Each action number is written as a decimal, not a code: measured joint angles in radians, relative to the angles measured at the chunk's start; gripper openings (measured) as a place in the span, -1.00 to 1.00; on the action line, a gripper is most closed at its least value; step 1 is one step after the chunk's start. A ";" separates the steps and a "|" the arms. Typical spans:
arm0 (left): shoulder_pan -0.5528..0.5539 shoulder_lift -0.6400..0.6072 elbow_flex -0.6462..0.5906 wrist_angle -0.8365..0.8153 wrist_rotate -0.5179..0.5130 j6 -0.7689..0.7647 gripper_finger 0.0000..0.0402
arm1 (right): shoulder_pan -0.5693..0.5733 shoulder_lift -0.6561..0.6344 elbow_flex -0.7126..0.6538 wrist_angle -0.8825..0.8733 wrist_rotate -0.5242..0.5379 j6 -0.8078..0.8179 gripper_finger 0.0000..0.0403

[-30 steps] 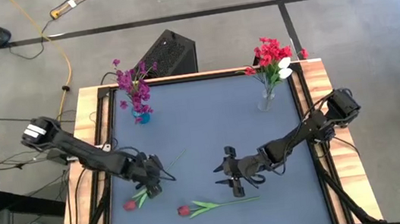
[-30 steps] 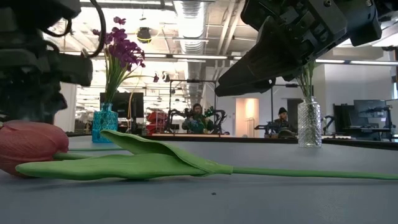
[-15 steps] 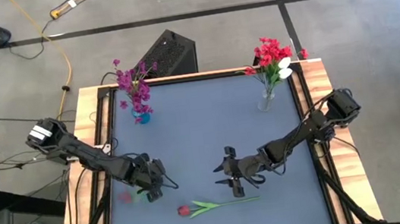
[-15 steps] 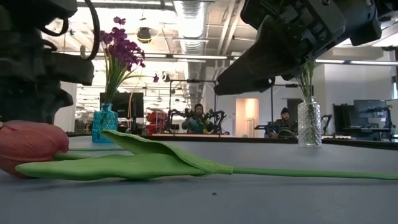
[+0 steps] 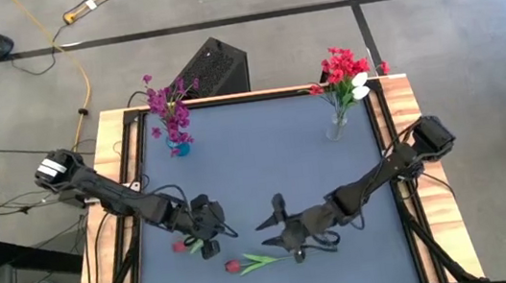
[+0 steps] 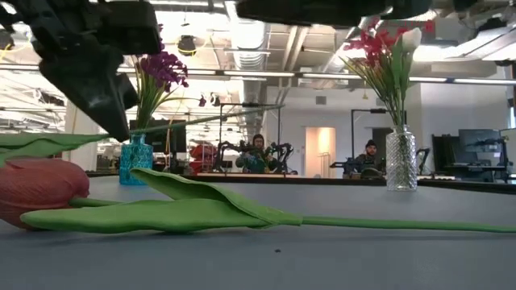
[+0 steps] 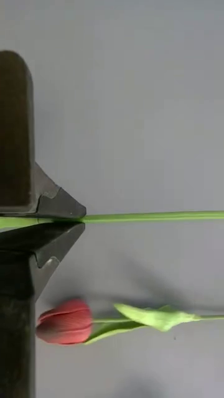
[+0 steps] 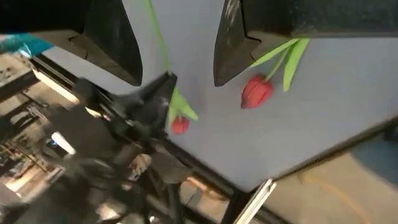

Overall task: Sort flowers into vase by color
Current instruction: Put the left red tulip into the blue vase

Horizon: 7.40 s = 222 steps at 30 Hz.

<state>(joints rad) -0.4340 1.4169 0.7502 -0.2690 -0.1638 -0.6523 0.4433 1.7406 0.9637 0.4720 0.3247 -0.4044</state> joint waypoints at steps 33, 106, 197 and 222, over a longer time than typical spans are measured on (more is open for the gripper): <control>0.016 0.009 0.000 -0.017 0.018 0.024 -1.00 | -0.064 0.275 0.438 -0.732 0.223 0.127 -0.42; -0.011 -0.273 -0.438 1.377 -0.165 0.876 -0.84 | -0.193 0.359 0.030 0.924 -0.140 0.430 -0.91; 1.025 -1.208 -0.333 -0.040 -0.276 0.589 -1.00 | -0.169 0.112 0.020 0.058 -0.140 0.484 0.11; 1.124 -1.105 -0.342 0.068 -0.109 0.596 -1.00 | -0.169 0.113 0.020 0.027 -0.140 0.484 0.11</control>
<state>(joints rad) 0.6895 0.3119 0.4080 -0.2013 -0.2725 -0.0561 0.2745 1.8534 0.9836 0.4992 0.1844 0.0795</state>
